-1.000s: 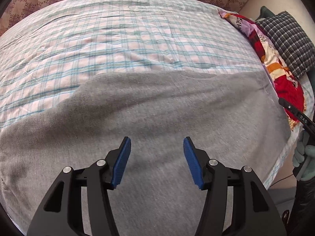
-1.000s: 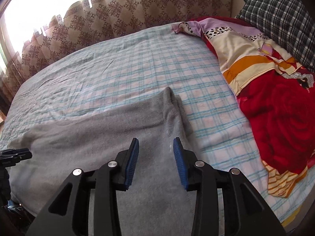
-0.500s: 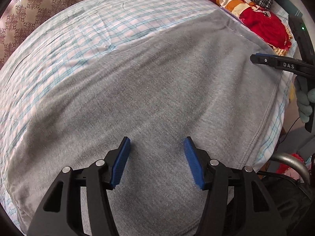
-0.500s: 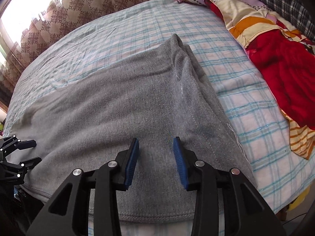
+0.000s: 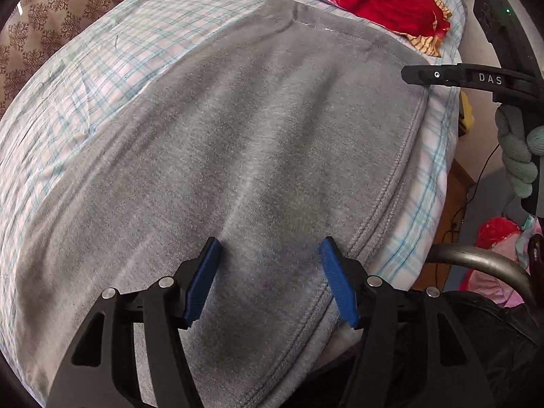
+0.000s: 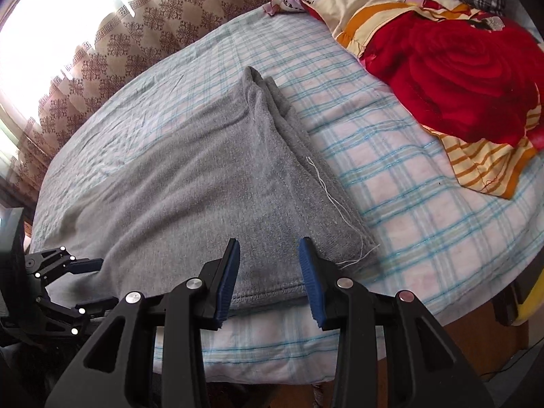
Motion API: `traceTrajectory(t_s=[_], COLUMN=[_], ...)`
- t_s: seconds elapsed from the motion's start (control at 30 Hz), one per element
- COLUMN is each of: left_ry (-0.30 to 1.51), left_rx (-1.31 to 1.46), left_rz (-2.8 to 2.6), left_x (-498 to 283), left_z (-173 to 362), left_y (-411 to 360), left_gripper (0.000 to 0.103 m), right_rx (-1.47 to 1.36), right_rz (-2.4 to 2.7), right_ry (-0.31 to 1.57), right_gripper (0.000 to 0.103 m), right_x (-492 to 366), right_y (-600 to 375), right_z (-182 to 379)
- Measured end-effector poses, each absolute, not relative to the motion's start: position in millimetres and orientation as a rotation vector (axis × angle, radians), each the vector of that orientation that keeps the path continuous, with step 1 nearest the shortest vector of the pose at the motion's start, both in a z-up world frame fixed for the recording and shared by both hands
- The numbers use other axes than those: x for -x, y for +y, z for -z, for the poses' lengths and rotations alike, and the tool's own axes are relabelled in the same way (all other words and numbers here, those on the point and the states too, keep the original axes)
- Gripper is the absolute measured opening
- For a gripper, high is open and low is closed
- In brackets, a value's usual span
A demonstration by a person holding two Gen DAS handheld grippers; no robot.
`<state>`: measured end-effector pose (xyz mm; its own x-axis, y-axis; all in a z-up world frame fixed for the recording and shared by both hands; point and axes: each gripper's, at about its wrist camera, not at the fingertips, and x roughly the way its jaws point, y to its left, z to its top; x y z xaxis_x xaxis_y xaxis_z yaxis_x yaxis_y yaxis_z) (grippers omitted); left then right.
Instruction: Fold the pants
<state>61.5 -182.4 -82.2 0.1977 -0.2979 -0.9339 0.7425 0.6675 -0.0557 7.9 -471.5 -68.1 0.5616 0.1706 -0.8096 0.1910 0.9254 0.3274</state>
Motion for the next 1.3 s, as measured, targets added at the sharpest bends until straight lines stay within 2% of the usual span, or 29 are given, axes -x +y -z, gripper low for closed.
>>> traceTrajectory(t_s=[0.23,0.47,0.63,0.7,0.8,0.83,0.93,1.0,1.3], left_ry=[1.078,1.081,1.132,1.143,1.162,1.172,1.218,1.24,1.346], left_rx=[-0.43,-0.408,-0.298,-0.252,-0.197,-0.174,-0.085,-0.033,0.08], left_rz=[0.891,0.952,0.961,0.963,0.956,0.949,0.918,0.902,0.919], left_x=[-52,-61,-86,-97,-114,-119,-137,-148,-180], left_z=[49,40,34,31,28,28,31,32,31], left_y=[-207,-245,-258,-262,-269,-271,-276,-281,-322], left_gripper=[0.064,0.064,0.064,0.064,0.065,0.065,0.07,0.074,0.077], right_rx=[-0.545,-0.649,-0.645,-0.685,-0.697,-0.682,-0.583,-0.497,-0.093], right_rz=[0.111,0.113,0.105,0.098,0.094,0.091,0.086,0.069,0.018], right_ry=[0.863,0.93,0.905,0.883,0.86,0.854,0.831,0.81,0.776], right_gripper=[0.04,0.04,0.042,0.04,0.031,0.027,0.023,0.022,0.021], right_x=[20,8,-3,-3,-4,-4,-5,-4,-2], right_y=[-508,-511,-502,-507,-509,-506,-492,-479,-401], right_z=[53,90,97,97,98,97,84,70,40])
